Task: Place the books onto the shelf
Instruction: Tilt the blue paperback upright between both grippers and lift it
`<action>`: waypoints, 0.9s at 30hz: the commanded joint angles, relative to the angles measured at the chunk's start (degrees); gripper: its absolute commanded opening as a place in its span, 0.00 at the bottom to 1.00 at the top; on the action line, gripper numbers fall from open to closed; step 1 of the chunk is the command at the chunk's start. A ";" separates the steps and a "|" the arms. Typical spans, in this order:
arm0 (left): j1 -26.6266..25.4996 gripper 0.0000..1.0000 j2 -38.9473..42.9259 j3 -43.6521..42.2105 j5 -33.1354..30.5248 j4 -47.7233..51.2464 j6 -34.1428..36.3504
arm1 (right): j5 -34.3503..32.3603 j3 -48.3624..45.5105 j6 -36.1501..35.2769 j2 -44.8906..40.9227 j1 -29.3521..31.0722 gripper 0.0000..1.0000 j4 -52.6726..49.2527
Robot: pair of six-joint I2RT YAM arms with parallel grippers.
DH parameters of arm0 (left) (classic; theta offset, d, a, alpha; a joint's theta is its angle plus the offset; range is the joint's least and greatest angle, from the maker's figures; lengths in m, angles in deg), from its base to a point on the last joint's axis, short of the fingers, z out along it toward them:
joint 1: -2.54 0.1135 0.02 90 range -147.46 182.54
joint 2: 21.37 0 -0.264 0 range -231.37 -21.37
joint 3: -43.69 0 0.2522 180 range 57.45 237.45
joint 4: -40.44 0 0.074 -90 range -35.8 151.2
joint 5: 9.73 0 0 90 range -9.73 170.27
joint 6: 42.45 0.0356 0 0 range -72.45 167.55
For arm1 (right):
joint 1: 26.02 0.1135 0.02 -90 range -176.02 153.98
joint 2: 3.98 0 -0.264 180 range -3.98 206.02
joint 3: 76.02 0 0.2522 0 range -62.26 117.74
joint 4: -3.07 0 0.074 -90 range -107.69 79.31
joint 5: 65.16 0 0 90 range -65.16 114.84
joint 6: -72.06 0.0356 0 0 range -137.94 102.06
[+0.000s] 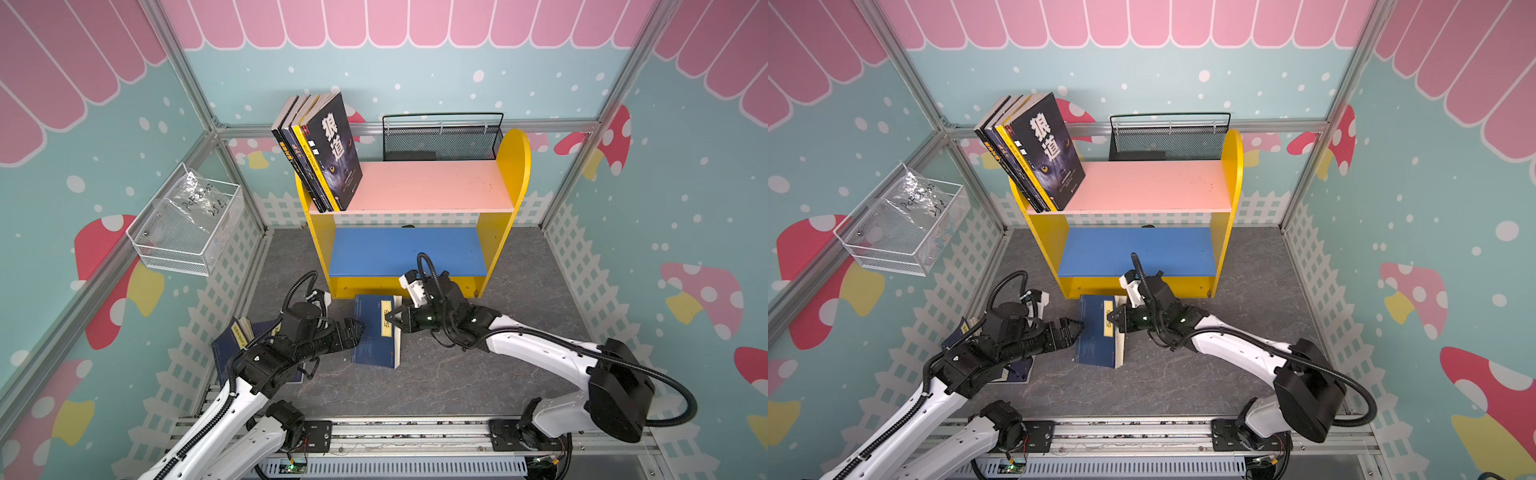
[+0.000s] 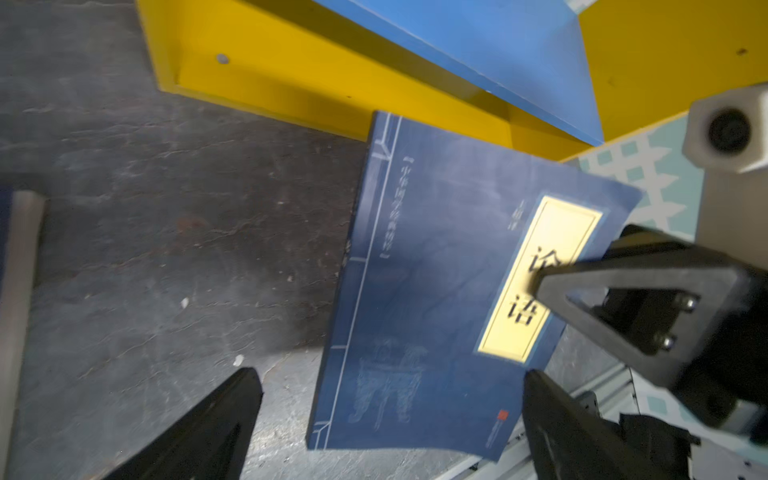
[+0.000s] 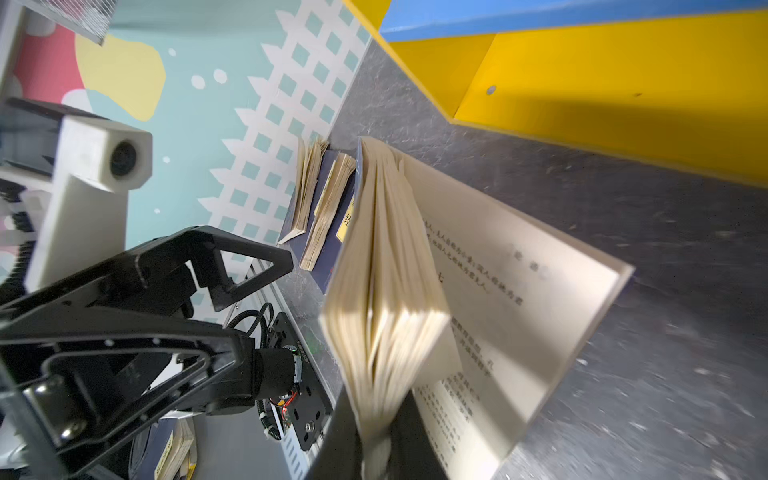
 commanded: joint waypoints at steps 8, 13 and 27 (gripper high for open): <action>-0.26 0.99 -7.47 1.06 22.41 -20.64 2.12 | 12.05 1.21 -9.03 -13.38 -10.40 0.03 -8.58; -2.07 0.97 -13.03 2.81 28.54 -28.17 2.14 | 18.09 3.75 -10.91 -12.72 -11.94 0.03 -8.22; -4.54 0.52 -14.96 2.91 32.07 -37.42 -1.48 | 23.40 4.34 -11.43 -12.28 -16.62 0.03 -6.01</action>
